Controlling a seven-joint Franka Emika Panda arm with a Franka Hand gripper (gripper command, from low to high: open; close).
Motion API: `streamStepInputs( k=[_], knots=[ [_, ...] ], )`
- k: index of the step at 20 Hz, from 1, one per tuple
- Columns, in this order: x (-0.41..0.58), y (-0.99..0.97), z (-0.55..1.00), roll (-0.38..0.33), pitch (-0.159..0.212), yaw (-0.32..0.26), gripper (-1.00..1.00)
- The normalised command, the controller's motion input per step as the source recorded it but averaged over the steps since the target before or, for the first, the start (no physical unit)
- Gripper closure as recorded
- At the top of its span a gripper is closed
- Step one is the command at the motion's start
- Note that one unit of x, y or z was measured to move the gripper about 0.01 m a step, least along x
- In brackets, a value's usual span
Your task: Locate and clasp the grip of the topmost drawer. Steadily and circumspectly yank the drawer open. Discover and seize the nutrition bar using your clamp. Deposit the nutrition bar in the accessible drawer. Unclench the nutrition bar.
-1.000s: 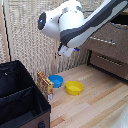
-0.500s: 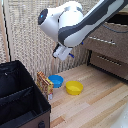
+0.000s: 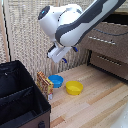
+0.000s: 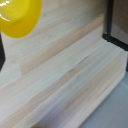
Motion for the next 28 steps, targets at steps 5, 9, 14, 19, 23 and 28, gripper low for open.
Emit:
streamStepInputs(
  k=[5, 9, 14, 19, 23, 28],
  knots=[
    [0.307, 0.29, 0.18, 0.264, 0.001, -0.163, -1.0],
    [0.387, 0.36, 0.25, 0.223, 0.0, -0.132, -1.0],
    [0.401, 0.43, 0.19, 0.217, 0.0, -0.119, -1.0],
    [0.457, 0.4, 0.03, 0.19, 0.021, -0.13, -1.0],
    [0.529, 0.36, -0.01, 0.172, 0.056, -0.133, -1.0],
    [0.614, 0.32, -0.08, 0.152, 0.089, -0.132, -1.0]
  ],
)
